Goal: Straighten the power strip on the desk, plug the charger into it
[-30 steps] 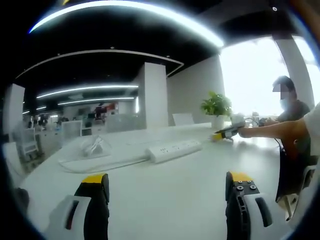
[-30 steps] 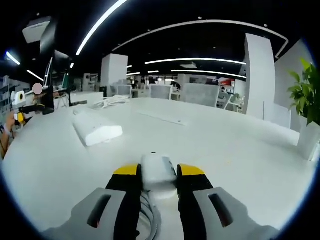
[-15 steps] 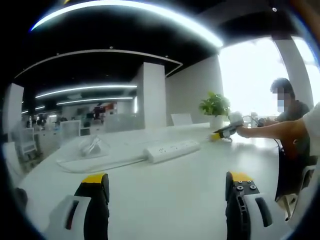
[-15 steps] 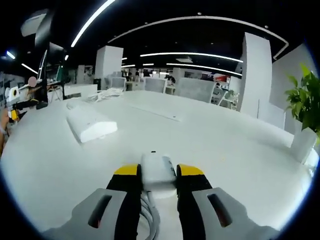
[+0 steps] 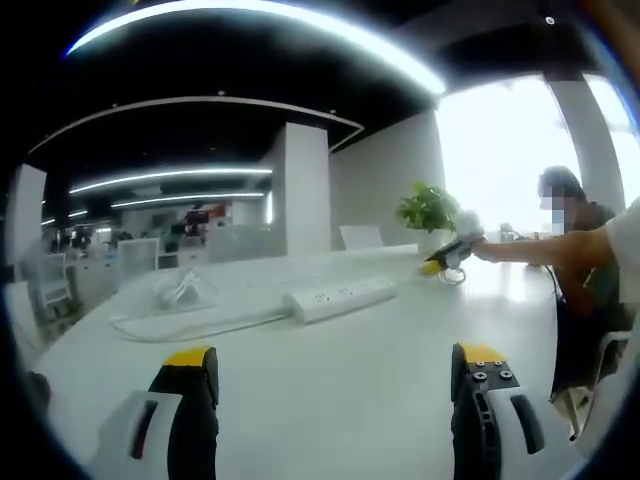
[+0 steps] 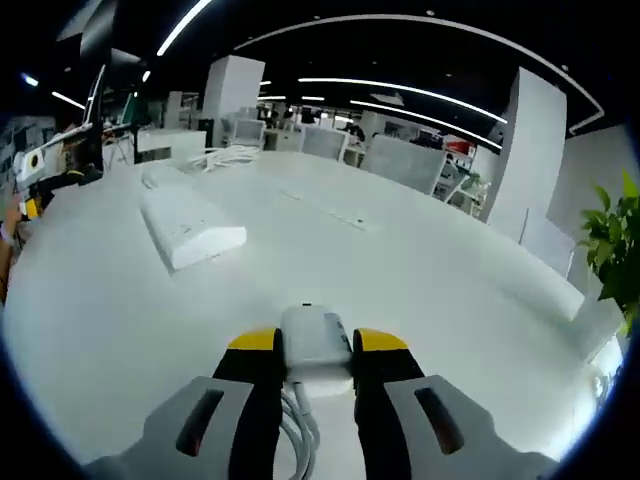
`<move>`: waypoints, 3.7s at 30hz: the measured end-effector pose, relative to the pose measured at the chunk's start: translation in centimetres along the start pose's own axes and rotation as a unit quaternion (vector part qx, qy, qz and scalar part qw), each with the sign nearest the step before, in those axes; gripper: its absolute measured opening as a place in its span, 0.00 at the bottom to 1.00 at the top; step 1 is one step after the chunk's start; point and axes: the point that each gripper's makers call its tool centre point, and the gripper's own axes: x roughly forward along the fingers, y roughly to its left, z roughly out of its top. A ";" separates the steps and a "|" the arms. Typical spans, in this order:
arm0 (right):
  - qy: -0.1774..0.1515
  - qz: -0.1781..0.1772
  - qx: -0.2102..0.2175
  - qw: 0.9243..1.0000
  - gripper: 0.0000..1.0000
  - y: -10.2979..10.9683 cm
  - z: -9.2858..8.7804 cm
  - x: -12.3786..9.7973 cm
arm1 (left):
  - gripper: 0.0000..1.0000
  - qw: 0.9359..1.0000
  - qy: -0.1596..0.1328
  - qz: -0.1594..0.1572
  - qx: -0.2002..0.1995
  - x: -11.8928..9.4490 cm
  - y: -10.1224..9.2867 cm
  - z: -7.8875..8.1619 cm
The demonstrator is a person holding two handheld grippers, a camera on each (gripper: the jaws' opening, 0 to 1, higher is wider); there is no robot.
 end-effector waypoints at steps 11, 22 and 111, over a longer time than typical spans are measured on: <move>0.017 0.013 -0.037 0.999 0.24 1.1 2.2 -0.6 | 0.99 1.000 0.001 0.002 0.001 -0.1 0.0 -0.1; 0.031 0.020 -0.078 0.996 0.24 2.1 4.1 -0.8 | 0.99 1.000 -0.004 -0.001 0.000 -0.3 -0.2 0.2; 0.207 0.118 -0.354 0.904 0.25 12.9 9.1 3.4 | 0.99 1.000 -0.004 0.002 -0.006 -0.9 0.2 -0.3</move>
